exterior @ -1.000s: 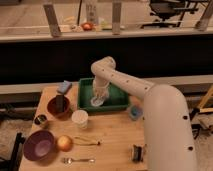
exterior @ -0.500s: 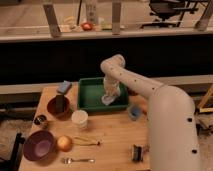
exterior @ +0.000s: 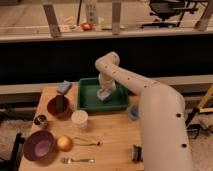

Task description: Wipe tray with towel

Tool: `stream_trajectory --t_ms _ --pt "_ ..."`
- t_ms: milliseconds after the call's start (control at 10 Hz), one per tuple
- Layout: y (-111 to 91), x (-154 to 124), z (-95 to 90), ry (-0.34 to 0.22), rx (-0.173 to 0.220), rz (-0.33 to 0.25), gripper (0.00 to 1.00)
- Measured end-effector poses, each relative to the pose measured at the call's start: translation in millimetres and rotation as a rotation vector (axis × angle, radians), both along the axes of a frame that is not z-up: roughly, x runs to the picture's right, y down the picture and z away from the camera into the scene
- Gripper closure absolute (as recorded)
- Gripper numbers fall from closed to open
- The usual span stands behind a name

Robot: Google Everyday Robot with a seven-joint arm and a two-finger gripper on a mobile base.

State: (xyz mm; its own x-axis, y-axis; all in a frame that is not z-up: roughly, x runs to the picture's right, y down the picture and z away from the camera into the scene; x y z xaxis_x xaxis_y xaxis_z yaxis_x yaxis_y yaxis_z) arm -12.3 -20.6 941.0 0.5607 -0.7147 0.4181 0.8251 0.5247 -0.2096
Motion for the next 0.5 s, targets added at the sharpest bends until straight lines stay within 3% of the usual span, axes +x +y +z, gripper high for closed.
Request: stream_trajectory --t_ms 200,300,500 --pt "10.2 -24.4 -5.7 -0.068 -0.014 -0.052 1.0" --pt "25.3 -35.2 -14.6 -0.113 -0.033 -0.099 1.0" --pt "43.1 -34.0 -21.9 -0.135 -0.062 -0.142 1.0"
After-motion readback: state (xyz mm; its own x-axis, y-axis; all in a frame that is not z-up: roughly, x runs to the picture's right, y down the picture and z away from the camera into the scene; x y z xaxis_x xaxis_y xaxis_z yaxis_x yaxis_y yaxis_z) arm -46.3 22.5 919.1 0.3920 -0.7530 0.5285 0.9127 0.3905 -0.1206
